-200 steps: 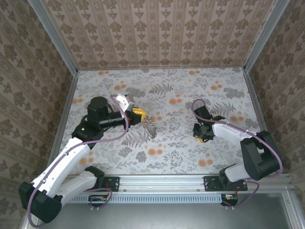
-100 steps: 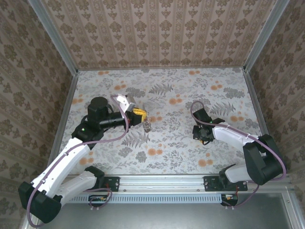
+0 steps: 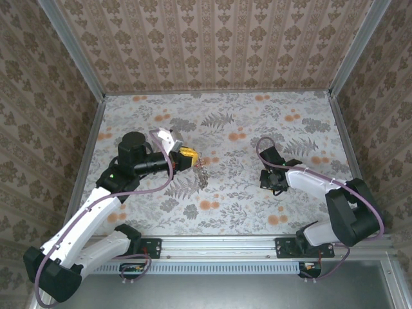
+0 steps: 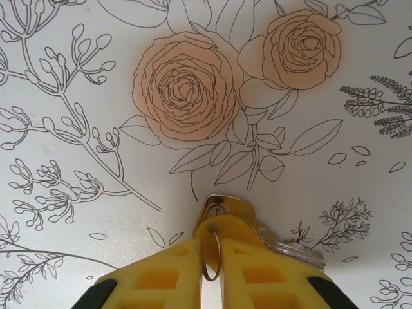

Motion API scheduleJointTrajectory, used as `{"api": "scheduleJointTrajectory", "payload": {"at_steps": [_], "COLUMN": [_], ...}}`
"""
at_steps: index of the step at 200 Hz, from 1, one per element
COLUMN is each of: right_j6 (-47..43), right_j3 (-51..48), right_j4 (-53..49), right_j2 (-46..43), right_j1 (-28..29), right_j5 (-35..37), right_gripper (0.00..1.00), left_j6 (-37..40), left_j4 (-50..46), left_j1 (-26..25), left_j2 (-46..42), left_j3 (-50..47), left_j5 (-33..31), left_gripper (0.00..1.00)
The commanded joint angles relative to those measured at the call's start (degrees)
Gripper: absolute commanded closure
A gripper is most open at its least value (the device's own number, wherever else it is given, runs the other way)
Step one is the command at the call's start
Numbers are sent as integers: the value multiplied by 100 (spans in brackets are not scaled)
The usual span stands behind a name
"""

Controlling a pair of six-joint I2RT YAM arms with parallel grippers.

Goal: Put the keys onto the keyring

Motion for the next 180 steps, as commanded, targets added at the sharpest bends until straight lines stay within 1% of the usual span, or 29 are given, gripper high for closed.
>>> {"api": "scheduleJointTrajectory", "payload": {"at_steps": [1,10,22,49,52,66,90,114,134,142,159,163,180], "right_j6": [-61,-59,-69,-130,-150,-299,-898,-1720,-2627,-2951,-3377,-3527,-3869], "right_j3": [-42,-45,-49,-88,-88,-16,124,205,329,364,439,509,725], "right_j4": [55,69,74,140,139,118,241,723,1183,1393,1791,1844,1978], "right_j2": [63,66,53,-48,-234,-563,-1353,-2093,-2594,-2723,-2796,-2757,-2587], "right_j1": [38,40,34,68,76,200,489,790,1193,1327,1406,1405,1404], "right_j5": [108,112,101,39,43,80,4,-712,-1747,-2195,-2995,-3233,-3903], "right_gripper": [86,89,94,99,100,100,100,100,100,98,99,100,100], "left_j6": [-16,-16,-10,3,3,1,36,138,311,402,647,708,1023], "left_j4": [171,172,176,179,175,110,31,21,-99,-233,-592,-683,-1123], "left_j1": [-18,-18,-13,-10,-10,-1,40,41,34,41,50,52,67], "left_j2": [-100,-99,-97,-38,-28,28,118,175,167,159,137,117,5], "left_j3": [15,17,15,11,11,53,179,255,307,354,545,582,801], "left_j5": [26,27,26,17,21,50,291,601,658,658,707,744,911], "left_gripper": [100,100,100,100,100,100,100,100,100,100,100,100,100]}}
